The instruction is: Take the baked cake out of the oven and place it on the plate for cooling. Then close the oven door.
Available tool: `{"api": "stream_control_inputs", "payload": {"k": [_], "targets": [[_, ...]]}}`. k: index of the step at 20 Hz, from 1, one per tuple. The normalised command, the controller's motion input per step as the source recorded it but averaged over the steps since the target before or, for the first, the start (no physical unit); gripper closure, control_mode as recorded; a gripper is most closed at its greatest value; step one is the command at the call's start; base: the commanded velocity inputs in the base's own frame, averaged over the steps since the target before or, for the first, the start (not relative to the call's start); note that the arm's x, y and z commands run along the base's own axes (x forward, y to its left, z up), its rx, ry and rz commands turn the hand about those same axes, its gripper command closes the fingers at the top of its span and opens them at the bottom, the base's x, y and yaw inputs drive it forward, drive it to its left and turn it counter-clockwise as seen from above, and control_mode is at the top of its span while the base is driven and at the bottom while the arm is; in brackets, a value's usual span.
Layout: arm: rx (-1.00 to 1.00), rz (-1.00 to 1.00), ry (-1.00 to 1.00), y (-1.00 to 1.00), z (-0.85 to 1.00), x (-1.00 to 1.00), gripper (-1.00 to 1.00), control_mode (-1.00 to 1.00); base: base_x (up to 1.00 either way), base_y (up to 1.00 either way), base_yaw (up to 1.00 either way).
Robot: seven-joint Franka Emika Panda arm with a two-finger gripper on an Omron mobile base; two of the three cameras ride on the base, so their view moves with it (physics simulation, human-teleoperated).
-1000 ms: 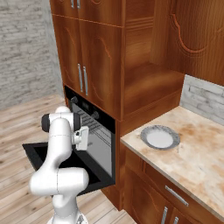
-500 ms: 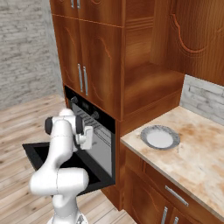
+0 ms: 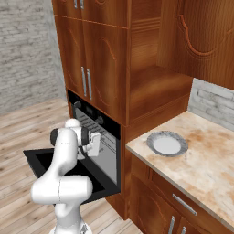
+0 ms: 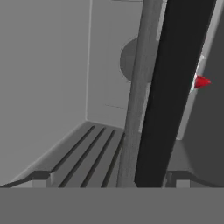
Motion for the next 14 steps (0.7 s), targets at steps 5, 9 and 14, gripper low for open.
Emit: {"api": "stream_control_inputs", "payload": {"k": [5, 9, 14], "targets": [[0.00, 0.00, 0.00, -0.08, -0.19, 0.27, -1.00, -1.00, 0.00, 0.00, 0.00], [0.00, 0.00, 0.00, -0.10, -0.21, 0.25, -1.00, -1.00, 0.00, 0.00, 0.00], [0.00, 0.00, 0.00, -0.09, -0.17, 0.23, -1.00, -1.00, 0.00, 0.00, 0.00]]}}
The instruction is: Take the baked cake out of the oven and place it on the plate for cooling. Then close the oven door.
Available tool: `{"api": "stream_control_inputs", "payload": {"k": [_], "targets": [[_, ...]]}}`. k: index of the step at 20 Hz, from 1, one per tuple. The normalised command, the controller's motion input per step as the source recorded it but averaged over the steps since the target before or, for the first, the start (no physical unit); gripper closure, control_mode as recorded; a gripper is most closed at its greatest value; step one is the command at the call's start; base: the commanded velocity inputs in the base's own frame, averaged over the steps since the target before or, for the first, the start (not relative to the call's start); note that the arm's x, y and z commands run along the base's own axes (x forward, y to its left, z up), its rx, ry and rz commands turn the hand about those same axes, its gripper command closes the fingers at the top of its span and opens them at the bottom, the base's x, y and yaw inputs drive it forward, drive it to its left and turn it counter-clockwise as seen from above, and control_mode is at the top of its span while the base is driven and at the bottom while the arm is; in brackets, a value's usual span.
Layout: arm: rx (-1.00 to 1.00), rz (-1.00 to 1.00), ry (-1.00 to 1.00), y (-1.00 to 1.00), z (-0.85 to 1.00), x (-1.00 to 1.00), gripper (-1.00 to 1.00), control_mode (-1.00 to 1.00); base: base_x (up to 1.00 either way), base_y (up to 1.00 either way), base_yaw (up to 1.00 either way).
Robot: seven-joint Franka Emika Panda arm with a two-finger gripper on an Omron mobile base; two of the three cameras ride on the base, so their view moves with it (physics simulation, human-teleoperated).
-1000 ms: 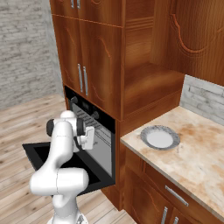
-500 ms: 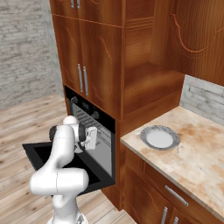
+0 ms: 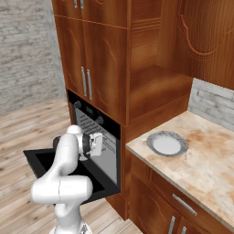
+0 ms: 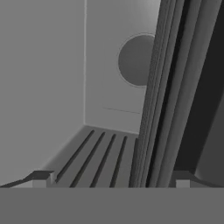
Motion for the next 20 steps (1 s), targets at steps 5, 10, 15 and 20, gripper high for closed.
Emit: {"api": "stream_control_inputs", "payload": {"k": [5, 10, 15, 20], "targets": [[0.00, 0.00, 0.00, -0.07, -0.17, 0.20, -1.00, -1.00, 0.00, 0.00, 0.00], [0.00, 0.00, 0.00, -0.04, -0.14, 0.13, 1.00, -1.00, 0.00, 0.00, 0.00], [0.00, 0.00, 0.00, -0.03, -0.11, 0.07, 1.00, -1.00, 0.00, 0.00, 0.00], [0.00, 0.00, 0.00, -0.05, -0.11, 0.05, 1.00, -1.00, 0.00, 0.00, 0.00]]}}
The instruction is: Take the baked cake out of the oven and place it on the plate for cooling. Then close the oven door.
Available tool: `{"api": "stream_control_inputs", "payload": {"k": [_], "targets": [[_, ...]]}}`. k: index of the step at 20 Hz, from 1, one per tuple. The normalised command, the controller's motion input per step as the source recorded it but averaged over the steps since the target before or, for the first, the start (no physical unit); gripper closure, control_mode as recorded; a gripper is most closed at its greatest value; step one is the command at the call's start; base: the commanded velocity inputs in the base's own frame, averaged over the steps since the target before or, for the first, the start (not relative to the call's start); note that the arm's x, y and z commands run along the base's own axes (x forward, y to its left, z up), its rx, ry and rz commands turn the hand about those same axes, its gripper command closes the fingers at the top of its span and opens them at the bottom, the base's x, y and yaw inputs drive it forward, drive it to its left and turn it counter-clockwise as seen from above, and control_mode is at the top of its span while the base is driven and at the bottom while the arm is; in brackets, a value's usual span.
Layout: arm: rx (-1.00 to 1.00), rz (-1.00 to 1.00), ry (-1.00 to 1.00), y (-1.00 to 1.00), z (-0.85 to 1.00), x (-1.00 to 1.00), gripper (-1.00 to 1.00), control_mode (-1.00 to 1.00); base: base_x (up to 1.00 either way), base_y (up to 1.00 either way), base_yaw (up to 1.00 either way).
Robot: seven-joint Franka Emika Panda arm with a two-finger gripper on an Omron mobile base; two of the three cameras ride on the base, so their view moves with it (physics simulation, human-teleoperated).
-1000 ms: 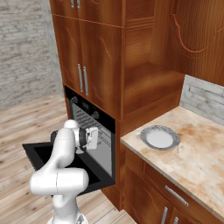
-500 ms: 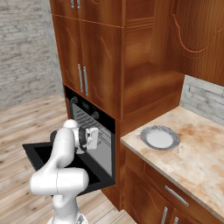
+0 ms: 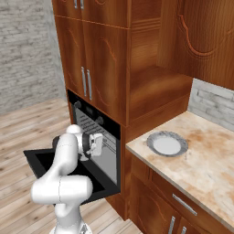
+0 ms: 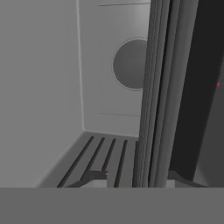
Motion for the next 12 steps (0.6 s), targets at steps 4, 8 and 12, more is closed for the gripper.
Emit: {"api": "stream_control_inputs", "payload": {"k": [4, 8, 12], "targets": [[-0.01, 0.00, 0.00, -0.01, -0.18, -0.07, 1.00, -1.00, 0.00, 0.00, 0.00], [-0.03, 0.00, 0.00, 0.00, -0.23, -0.16, 1.00, -1.00, 0.00, 0.00, 0.00], [-0.03, 0.00, 0.00, 0.01, -0.23, -0.20, 1.00, -1.00, 0.00, 0.00, 0.00]]}}
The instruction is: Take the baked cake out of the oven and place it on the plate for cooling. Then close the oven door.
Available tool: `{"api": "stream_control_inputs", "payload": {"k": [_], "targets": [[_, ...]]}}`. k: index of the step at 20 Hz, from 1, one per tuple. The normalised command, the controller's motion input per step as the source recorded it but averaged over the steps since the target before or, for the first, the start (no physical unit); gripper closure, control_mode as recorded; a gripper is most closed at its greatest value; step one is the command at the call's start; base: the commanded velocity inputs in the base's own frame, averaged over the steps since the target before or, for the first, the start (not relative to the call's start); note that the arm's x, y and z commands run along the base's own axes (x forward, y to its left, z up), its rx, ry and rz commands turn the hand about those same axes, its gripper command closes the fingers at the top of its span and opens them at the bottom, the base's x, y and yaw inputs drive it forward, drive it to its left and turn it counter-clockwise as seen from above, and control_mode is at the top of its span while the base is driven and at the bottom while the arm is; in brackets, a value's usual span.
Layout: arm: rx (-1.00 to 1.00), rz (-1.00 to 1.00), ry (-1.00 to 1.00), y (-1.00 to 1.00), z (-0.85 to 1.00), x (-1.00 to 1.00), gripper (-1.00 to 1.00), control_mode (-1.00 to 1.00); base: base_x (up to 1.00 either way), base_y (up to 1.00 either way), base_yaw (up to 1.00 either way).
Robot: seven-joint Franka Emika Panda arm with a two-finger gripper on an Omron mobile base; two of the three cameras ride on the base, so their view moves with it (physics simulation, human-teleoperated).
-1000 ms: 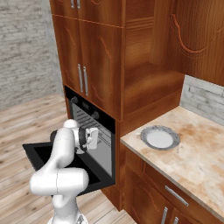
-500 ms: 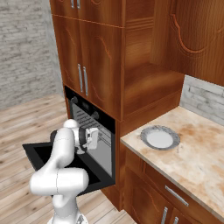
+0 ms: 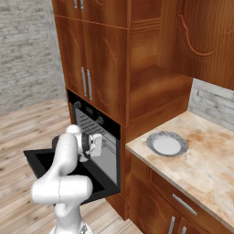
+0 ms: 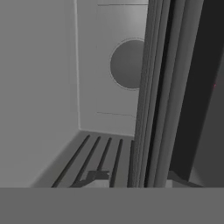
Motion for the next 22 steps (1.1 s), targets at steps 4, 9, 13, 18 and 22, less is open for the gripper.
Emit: {"api": "stream_control_inputs", "payload": {"k": [4, 9, 13, 18, 22], "targets": [[-0.02, 0.00, 0.00, 0.02, -0.22, -0.19, 1.00, -1.00, 0.00, 0.00, 0.00], [-0.02, 0.00, 0.00, 0.06, -0.25, -0.24, 1.00, -1.00, 0.00, 0.00, 0.00], [-0.01, 0.00, 0.00, 0.10, -0.26, -0.24, 1.00, -1.00, 0.00, 0.00, 0.00], [0.00, -0.01, 0.00, 0.13, -0.24, -0.26, 1.00, -1.00, 0.00, 0.00, 0.00], [0.00, -0.01, 0.00, 0.15, -0.22, -0.27, 1.00, -1.00, 0.00, 0.00, 0.00]]}}
